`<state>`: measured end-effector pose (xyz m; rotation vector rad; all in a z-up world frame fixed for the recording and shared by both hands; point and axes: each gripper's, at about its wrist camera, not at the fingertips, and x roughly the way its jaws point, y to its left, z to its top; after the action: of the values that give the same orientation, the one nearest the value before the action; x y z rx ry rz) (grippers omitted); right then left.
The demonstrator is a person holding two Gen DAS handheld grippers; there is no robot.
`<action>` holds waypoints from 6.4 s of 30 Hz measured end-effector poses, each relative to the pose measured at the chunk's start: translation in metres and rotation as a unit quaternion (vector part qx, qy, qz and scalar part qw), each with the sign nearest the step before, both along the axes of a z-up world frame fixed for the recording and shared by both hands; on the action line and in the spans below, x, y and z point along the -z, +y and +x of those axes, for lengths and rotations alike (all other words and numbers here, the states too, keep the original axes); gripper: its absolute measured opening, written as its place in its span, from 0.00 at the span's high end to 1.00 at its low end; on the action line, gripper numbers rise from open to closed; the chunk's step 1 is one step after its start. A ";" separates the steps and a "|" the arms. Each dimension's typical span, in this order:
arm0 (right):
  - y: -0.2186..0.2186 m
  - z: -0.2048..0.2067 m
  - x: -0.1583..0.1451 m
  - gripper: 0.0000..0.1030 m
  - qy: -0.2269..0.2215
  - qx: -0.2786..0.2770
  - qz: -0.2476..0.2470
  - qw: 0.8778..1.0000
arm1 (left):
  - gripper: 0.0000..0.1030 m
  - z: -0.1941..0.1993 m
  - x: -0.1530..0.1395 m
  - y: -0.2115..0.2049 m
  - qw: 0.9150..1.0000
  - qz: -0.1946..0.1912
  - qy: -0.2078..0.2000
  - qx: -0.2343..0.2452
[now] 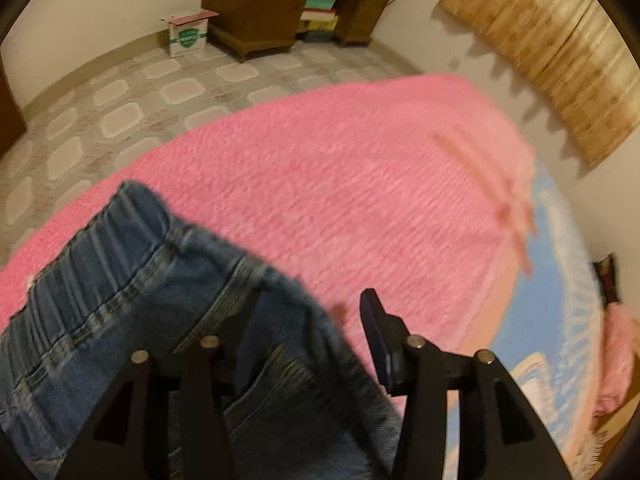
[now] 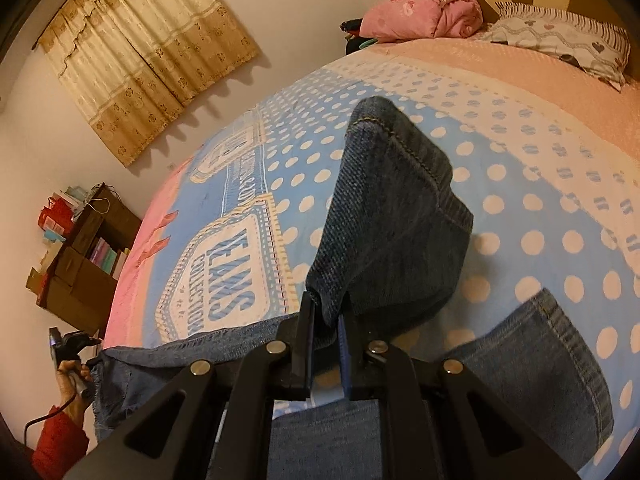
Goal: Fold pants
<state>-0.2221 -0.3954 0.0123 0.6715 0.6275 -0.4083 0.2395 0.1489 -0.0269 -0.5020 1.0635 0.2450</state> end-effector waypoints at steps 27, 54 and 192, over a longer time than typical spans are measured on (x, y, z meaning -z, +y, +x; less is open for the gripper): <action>-0.006 -0.024 -0.031 0.90 -0.024 0.029 0.014 0.999 | 0.87 -0.096 -0.065 0.041 0.993 -0.039 -0.101 0.054; 0.026 -0.187 0.087 0.90 0.092 0.023 0.096 0.991 | 0.86 -0.345 0.005 0.127 0.996 -0.046 -0.064 0.040; 0.268 0.261 0.160 0.52 0.108 -0.391 0.268 0.874 | 0.35 -0.315 0.032 0.092 0.978 0.208 -0.020 -0.017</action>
<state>0.0389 -0.1273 -0.1481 0.8323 1.1820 0.4803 -0.0751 0.2414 -0.0589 -0.1477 0.9318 0.4740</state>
